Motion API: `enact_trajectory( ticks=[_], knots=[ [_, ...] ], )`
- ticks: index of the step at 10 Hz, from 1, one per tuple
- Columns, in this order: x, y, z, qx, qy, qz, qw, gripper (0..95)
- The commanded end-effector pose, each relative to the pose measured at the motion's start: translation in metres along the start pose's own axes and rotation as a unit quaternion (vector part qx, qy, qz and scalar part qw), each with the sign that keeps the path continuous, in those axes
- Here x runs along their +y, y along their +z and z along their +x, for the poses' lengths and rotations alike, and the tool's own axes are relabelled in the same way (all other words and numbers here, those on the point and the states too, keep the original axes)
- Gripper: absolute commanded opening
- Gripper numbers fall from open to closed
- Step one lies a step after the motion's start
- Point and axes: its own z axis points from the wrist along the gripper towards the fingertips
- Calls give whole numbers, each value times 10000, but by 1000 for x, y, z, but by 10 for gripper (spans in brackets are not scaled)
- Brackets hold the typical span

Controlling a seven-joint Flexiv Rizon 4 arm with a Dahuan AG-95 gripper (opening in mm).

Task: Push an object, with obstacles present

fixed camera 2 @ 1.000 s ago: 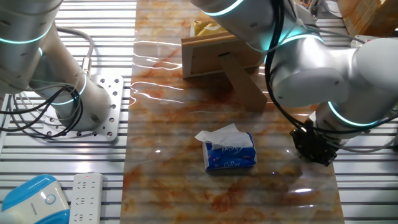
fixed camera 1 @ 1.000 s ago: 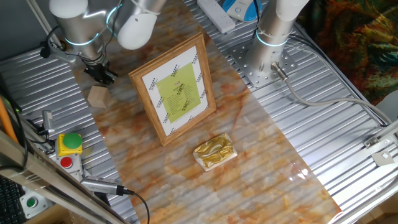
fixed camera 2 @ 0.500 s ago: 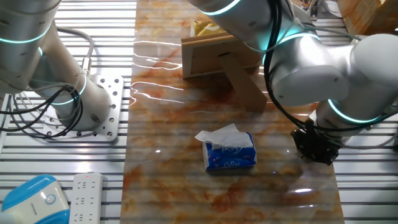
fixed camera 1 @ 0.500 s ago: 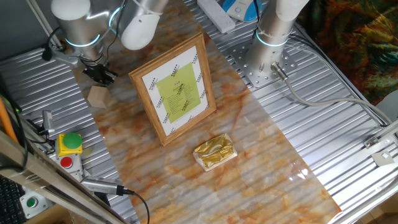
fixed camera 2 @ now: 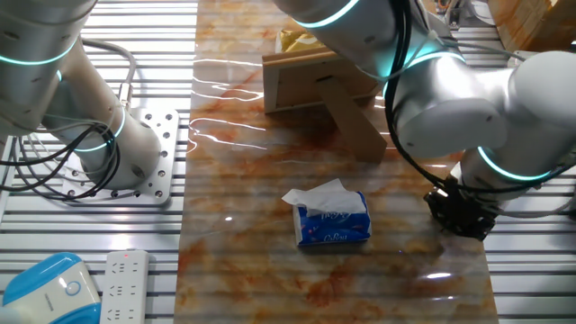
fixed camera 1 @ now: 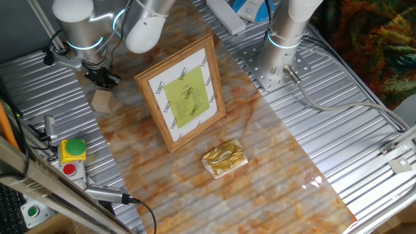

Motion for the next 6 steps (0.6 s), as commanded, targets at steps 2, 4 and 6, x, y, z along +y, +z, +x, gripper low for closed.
enact_trajectory(
  ticks=[2, 4, 6],
  knots=[
    [-3, 0, -3, -38, -93, 17, 9999, 0],
    [-5, -1, -9, -51, -110, 19, 9999, 0],
    [0, 1, -17, -64, -51, 54, 10000, 0]
  ],
)
